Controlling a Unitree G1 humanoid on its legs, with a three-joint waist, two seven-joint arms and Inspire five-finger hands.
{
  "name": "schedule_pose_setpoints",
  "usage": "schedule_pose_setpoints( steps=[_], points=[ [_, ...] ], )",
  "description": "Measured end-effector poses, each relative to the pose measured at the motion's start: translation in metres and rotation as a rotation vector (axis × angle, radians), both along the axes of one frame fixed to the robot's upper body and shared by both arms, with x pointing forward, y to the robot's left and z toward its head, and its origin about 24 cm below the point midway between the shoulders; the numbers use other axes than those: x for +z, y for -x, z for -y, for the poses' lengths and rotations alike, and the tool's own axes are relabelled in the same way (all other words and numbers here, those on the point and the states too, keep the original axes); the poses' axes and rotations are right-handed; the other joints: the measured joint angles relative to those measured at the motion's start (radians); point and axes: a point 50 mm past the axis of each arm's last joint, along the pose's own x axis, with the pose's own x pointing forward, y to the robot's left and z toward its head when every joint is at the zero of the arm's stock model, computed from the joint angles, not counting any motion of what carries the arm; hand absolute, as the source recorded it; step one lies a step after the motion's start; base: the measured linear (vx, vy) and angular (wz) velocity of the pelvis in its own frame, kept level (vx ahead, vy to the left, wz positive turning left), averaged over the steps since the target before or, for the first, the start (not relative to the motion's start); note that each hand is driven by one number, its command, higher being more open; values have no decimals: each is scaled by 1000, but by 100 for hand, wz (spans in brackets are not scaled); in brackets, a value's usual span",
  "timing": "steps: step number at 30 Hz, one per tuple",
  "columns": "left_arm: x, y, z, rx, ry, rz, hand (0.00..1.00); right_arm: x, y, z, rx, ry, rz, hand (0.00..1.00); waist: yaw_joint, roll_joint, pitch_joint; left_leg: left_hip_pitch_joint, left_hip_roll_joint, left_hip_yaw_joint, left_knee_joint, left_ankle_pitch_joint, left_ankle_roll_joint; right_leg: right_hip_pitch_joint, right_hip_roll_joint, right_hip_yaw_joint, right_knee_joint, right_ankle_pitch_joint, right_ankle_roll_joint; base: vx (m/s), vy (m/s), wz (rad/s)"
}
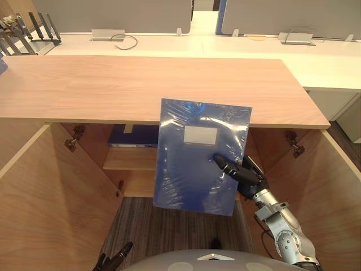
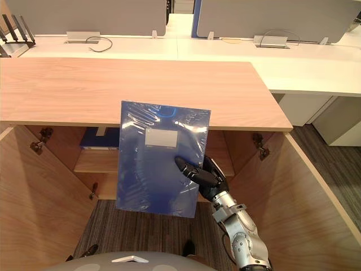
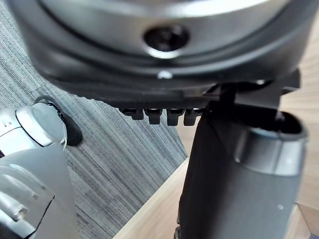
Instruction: Walk over to the cabinet, pick up the folder, carry it to the office cabinet, place the folder inside the office cabinet, then close the office cabinet door
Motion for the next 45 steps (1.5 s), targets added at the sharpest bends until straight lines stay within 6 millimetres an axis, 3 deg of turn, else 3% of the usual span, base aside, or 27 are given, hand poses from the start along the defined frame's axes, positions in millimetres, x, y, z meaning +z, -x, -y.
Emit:
schedule_pose_setpoints(
  steps=[6,14,25,30,38,45],
  points=[
    [-1,-1,2,-10,2,-10,100,-6,3,-6,77,60,-35,0,-8,-7,6,0,0,1,0,0,-1,0,0,0,0,0,0,0,0,0],
    [-1,-8,1,-52,-9,-2,100,-10,6,-14,338,306,-47,0,-7,-10,15,0,1,2,-1,-1,-1,-1,1,0,0,-1,0,0,0,0],
    [-2,-15,7,-123,0,-5,100,-13,9,-19,498,429,-42,0,-7,-10,16,-1,1,2,1,-1,-1,-1,1,0,0,-1,0,0,0,0],
    [-3,-15,8,-124,6,-9,100,-20,10,-18,502,442,-72,0,-7,-10,16,-1,0,1,1,-1,-1,-1,0,0,0,-1,0,0,0,0],
    [-4,-17,9,-154,11,-8,100,-55,18,7,361,449,-265,0,-6,2,24,-2,0,-8,1,0,-1,1,-1,-8,0,-3,0,0,0,1],
    [-4,-18,10,-164,18,-4,100,-62,18,20,277,455,-315,0,-6,6,26,-5,1,-23,-1,0,-3,6,-3,-23,0,-9,1,2,3,6]
  ],
)
